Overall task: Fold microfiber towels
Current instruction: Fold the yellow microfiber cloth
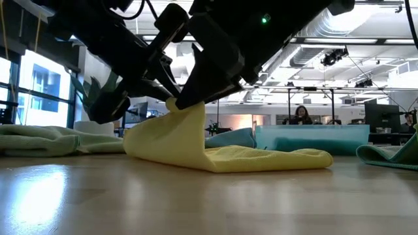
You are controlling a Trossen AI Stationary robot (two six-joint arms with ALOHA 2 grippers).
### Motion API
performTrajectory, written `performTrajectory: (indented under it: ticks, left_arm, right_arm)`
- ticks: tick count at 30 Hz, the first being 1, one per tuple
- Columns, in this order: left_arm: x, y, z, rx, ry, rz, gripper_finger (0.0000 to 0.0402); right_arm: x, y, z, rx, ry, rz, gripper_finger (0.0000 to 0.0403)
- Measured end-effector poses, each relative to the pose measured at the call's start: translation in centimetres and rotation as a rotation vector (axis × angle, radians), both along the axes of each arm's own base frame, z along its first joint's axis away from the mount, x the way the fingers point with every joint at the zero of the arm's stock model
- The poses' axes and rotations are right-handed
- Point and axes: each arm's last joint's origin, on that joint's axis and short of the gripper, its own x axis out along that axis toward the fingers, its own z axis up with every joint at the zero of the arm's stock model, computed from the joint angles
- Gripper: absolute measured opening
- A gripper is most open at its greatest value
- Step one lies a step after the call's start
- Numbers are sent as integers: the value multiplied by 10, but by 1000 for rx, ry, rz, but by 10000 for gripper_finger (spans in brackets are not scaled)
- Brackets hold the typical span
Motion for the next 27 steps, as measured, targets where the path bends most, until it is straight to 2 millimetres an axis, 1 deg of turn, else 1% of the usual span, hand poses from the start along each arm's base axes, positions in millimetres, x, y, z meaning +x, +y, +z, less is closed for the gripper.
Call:
performTrajectory:
  ticks: [5, 8, 12, 15, 17, 19, 23, 27]
  left_arm:
    - [0, -1, 0, -13, 0, 0, 0]
    - [0, -1, 0, -16, 1, 0, 0]
    - [0, -1, 0, -18, 5, -5, 0]
    - [-1, -2, -1, -22, 7, -10, 0]
    - [-1, -2, -1, -23, 9, -13, 0]
    - [-1, -2, 0, -25, 9, -15, 0]
    - [4, -3, 11, -36, -65, -15, 0]
    - [3, -3, 8, -24, -60, -19, 0]
  right_arm:
    - [0, -1, 0, -7, 1, -7, 113]
    - [0, -1, 0, -8, 3, -8, 90]
    - [0, -1, -1, 4, 7, 2, 73]
    - [-1, 3, -1, 2, 5, 11, 71]
    - [-2, 5, -1, 10, 4, 20, 78]
    - [-3, 9, -1, 13, 8, 35, 92]
    - [-3, 14, -3, 53, 51, 90, 134]
    - [-2, 20, 6, 40, 44, 89, 179]
